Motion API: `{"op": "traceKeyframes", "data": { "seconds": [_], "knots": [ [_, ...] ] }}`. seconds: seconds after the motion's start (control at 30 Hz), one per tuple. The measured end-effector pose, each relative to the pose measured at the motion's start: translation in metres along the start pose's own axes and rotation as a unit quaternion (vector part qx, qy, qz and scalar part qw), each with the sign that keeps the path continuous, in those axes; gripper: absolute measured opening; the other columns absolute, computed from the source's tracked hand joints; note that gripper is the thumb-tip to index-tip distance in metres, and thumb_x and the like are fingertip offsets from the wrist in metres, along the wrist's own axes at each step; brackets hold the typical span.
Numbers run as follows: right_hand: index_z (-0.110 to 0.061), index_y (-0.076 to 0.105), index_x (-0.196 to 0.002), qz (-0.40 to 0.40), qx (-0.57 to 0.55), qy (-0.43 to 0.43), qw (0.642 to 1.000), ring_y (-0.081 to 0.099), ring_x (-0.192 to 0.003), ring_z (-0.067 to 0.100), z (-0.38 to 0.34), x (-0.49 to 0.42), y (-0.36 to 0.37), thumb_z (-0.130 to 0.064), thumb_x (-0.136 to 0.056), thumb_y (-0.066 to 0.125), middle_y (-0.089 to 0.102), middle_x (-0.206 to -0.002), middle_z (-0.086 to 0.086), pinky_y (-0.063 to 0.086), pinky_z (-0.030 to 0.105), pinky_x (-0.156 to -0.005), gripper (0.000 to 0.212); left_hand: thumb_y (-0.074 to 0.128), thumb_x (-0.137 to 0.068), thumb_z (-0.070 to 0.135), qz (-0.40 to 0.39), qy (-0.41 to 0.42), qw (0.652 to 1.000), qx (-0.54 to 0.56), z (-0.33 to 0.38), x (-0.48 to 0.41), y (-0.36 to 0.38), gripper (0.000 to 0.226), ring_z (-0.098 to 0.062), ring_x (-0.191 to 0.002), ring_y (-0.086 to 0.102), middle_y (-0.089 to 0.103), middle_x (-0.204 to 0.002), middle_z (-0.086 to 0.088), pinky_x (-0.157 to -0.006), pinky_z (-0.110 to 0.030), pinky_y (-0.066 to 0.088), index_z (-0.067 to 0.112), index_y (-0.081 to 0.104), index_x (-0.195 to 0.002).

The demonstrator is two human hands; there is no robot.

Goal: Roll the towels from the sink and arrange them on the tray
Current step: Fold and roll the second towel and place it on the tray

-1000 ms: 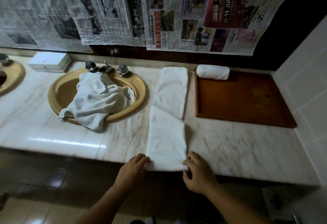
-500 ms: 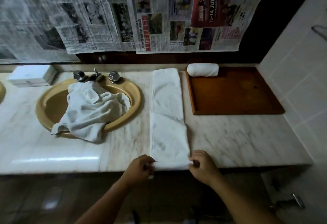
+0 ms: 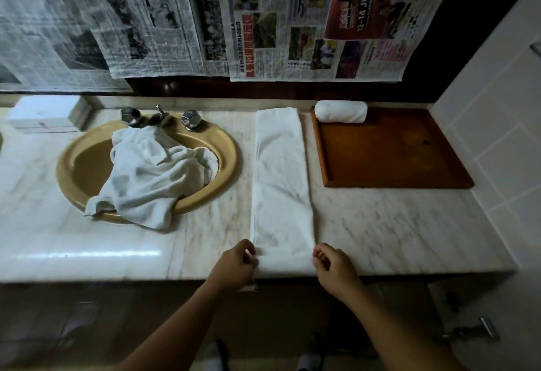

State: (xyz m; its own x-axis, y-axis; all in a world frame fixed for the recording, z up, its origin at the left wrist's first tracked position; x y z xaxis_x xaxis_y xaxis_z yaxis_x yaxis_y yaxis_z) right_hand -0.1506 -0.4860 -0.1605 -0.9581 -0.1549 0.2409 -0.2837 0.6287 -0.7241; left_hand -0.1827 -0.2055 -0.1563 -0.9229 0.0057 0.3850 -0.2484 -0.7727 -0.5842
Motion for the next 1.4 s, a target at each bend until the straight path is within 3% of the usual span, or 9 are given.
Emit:
{"op": "traceKeyframes", "data": {
  "seconds": [0.13, 0.3, 0.37, 0.47, 0.67, 0.77, 0.93, 1.13, 1.4],
  "knots": [
    [-0.034, 0.059, -0.085, 0.027, -0.003, -0.020, 0.999, 0.056, -0.079, 0.007, -0.002, 0.000, 0.001, -0.025, -0.092, 0.069, 0.058, -0.083, -0.009, 0.043, 0.019, -0.069, 0.016, 0.066, -0.090, 0.032, 0.019, 0.001, 1.000, -0.016, -0.002, -0.001, -0.001, 0.013, -0.013, -0.080, 0.063, 0.062, -0.092, 0.006, -0.066, -0.026, 0.050, 0.035, 0.053, -0.090],
    [-0.023, 0.066, -0.091, 0.075, -0.020, -0.091, 0.993, 0.055, -0.082, -0.003, 0.001, 0.004, 0.003, -0.015, -0.092, 0.069, 0.056, -0.088, -0.018, 0.045, 0.019, -0.074, 0.008, 0.069, -0.084, 0.009, 0.032, 0.127, 0.989, -0.062, 0.006, 0.002, 0.001, 0.022, -0.009, -0.085, 0.058, 0.054, -0.100, 0.013, -0.072, -0.034, 0.055, 0.030, 0.064, -0.091],
    [-0.021, 0.064, -0.094, 0.092, -0.013, -0.147, 0.985, 0.053, -0.083, -0.003, -0.003, 0.010, 0.005, -0.023, -0.096, 0.063, 0.051, -0.094, -0.018, 0.044, 0.017, -0.075, 0.003, 0.067, -0.085, 0.009, 0.051, 0.148, 0.985, -0.071, 0.004, 0.003, 0.003, 0.019, -0.009, -0.085, 0.060, 0.057, -0.102, 0.015, -0.072, -0.035, 0.055, 0.025, 0.069, -0.095],
    [-0.019, 0.064, -0.103, 0.081, 0.010, -0.184, 0.980, 0.055, -0.098, 0.004, -0.002, 0.020, 0.008, -0.036, -0.095, 0.062, 0.054, -0.110, -0.010, 0.045, 0.017, -0.086, 0.019, 0.065, -0.093, 0.020, 0.082, 0.177, 0.977, -0.081, 0.000, 0.007, 0.004, 0.013, -0.009, -0.088, 0.063, 0.060, -0.106, 0.014, -0.073, -0.032, 0.056, 0.024, 0.071, -0.104],
    [-0.019, 0.063, -0.120, 0.032, 0.049, -0.159, 0.986, 0.054, -0.119, 0.014, 0.004, 0.021, 0.009, -0.018, -0.082, 0.073, 0.052, -0.130, -0.005, 0.046, 0.029, -0.103, 0.040, 0.066, -0.093, 0.045, 0.059, 0.233, 0.965, -0.107, -0.009, 0.018, 0.006, 0.033, -0.004, -0.091, 0.062, 0.055, -0.123, 0.016, -0.072, -0.022, 0.054, 0.027, 0.065, -0.121],
    [-0.022, 0.059, -0.122, -0.011, 0.065, -0.159, 0.985, 0.050, -0.119, 0.010, 0.002, 0.015, 0.003, -0.020, -0.082, 0.073, 0.049, -0.130, -0.009, 0.044, 0.026, -0.104, 0.042, 0.077, -0.084, 0.037, 0.033, 0.232, 0.961, -0.145, -0.014, 0.014, 0.008, 0.048, -0.010, -0.098, 0.062, 0.049, -0.130, 0.013, -0.077, -0.027, 0.056, 0.027, 0.058, -0.127],
    [-0.028, 0.057, -0.117, -0.050, 0.059, -0.153, 0.985, 0.053, -0.110, 0.006, 0.000, 0.008, -0.003, -0.017, -0.080, 0.069, 0.046, -0.121, -0.017, 0.048, 0.024, -0.096, 0.041, 0.075, -0.081, 0.026, 0.039, 0.228, 0.966, -0.119, -0.010, 0.015, 0.008, 0.047, -0.013, -0.096, 0.059, 0.046, -0.127, 0.009, -0.077, -0.028, 0.055, 0.022, 0.058, -0.125],
    [-0.033, 0.063, -0.110, -0.083, -0.028, -0.040, 0.995, 0.059, -0.106, 0.005, 0.003, -0.007, -0.007, -0.013, -0.083, 0.076, 0.055, -0.112, -0.018, 0.046, 0.016, -0.092, 0.037, 0.069, -0.086, 0.034, 0.055, 0.197, 0.976, -0.072, -0.007, 0.016, 0.002, 0.040, 0.006, -0.077, 0.055, 0.050, -0.120, 0.017, -0.069, -0.007, 0.041, 0.028, 0.060, -0.124],
    [-0.020, 0.063, -0.128, -0.098, -0.038, 0.037, 0.994, 0.058, -0.111, 0.011, 0.005, -0.020, -0.006, -0.023, -0.099, 0.060, 0.059, -0.119, -0.006, 0.047, 0.027, -0.094, 0.030, 0.061, -0.098, 0.043, 0.080, 0.111, 0.990, 0.024, -0.004, 0.012, 0.005, 0.025, -0.001, -0.086, 0.065, 0.061, -0.113, 0.019, -0.075, -0.027, 0.057, 0.037, 0.058, -0.122]
  ]
}}
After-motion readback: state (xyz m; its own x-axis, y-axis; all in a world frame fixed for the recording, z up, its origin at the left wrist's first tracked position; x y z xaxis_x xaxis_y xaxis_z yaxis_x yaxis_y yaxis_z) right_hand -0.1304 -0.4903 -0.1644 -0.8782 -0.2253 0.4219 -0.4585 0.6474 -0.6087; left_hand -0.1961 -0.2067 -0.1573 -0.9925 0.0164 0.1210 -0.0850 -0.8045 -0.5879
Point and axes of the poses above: each hand's wrist, its own x-axis away from the middle knuckle, its own y-axis out of the palm, z = x × y, the point moved 4 cm from there along -x, towards the middle knuckle
